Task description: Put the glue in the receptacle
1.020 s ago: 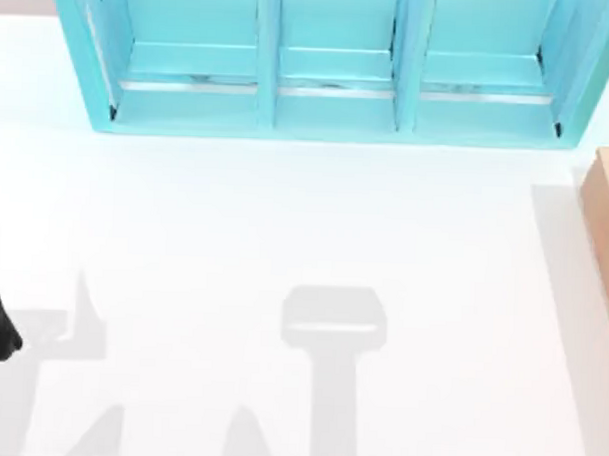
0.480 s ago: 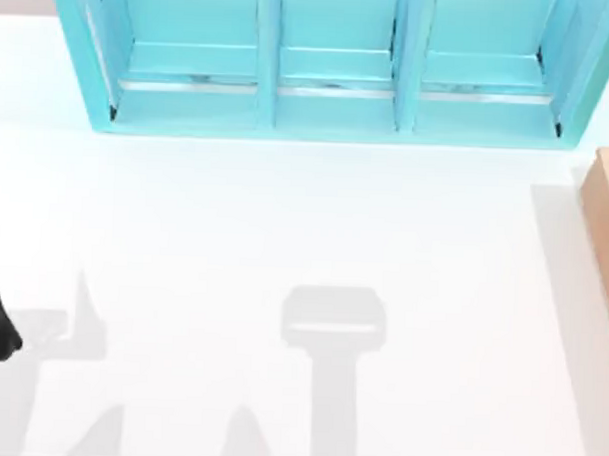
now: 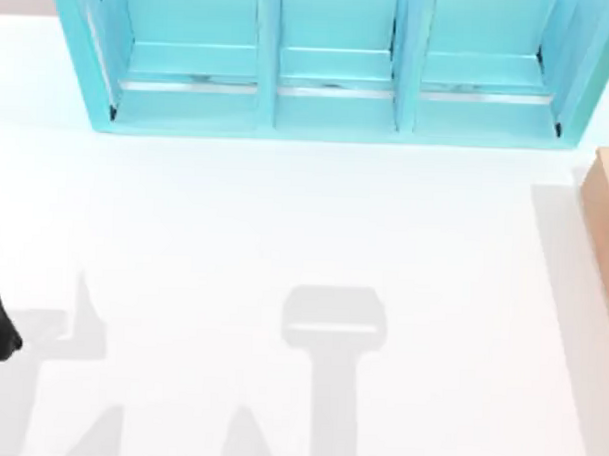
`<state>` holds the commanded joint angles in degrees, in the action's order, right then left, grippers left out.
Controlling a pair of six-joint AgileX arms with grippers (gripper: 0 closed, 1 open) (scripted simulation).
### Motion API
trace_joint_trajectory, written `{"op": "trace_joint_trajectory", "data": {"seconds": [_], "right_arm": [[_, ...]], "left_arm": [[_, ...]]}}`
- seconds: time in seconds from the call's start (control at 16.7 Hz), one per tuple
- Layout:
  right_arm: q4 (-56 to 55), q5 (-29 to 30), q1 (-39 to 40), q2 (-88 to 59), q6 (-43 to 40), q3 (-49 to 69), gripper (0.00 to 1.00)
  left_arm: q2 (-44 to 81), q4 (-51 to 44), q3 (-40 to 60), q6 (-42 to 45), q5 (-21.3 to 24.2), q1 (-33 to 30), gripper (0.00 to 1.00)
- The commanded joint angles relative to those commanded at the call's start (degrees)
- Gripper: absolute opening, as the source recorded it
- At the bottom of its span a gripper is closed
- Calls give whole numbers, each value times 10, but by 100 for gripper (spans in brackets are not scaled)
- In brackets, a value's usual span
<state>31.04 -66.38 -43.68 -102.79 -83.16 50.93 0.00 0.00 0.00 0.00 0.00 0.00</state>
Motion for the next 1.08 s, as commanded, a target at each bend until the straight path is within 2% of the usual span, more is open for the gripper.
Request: {"op": "trace_joint_trajectory", "data": {"seconds": [0.42, 1.08], "right_arm": [[-29, -1, 9, 1, 23, -10, 0], [-29, -1, 9, 1, 23, -10, 83]], "left_arm": [[0, 0, 0, 0, 0, 0, 100], [0, 0, 0, 0, 0, 0, 100]]}}
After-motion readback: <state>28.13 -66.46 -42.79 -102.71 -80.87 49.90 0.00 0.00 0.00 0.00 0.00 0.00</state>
